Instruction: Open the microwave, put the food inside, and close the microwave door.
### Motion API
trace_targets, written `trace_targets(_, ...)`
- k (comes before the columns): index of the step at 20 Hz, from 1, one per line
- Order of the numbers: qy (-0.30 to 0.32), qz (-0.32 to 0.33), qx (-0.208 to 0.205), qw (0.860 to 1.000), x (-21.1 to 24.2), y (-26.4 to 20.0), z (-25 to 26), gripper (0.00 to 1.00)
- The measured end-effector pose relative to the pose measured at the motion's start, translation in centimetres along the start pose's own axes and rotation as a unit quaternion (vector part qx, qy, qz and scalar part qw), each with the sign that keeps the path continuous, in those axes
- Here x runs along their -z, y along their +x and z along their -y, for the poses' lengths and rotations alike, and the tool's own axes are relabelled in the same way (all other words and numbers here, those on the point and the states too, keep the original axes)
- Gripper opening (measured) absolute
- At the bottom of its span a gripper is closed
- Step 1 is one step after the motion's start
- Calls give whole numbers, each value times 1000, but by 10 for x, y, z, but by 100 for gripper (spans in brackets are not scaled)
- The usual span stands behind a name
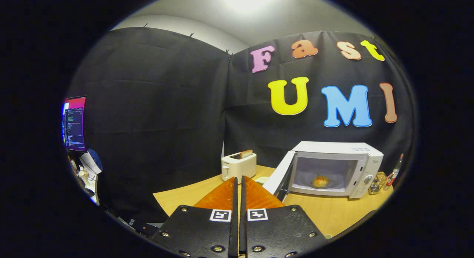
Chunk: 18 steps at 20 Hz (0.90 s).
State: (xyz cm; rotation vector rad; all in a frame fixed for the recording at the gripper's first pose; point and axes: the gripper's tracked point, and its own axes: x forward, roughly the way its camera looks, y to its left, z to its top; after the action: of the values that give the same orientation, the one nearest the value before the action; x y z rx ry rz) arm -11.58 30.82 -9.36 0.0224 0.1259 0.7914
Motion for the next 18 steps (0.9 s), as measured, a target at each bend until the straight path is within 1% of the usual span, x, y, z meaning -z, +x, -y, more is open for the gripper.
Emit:
trace_targets(3, 8, -21, -24, 999, 16, 15, -17, 2)
trace_targets(7, 22, -51, -40, 998, 39, 34, -27, 2)
trace_targets(10, 29, -76, -43, 996, 59, 50, -26, 2)
trace_targets(14, 41, -111, -32, 992, 84, 63, -11, 2)
trace_targets(16, 54, -117, -46, 991, 87, 63, -11, 1)
trace_targets(18, 35, -116, -44, 992, 86, 64, -7, 1)
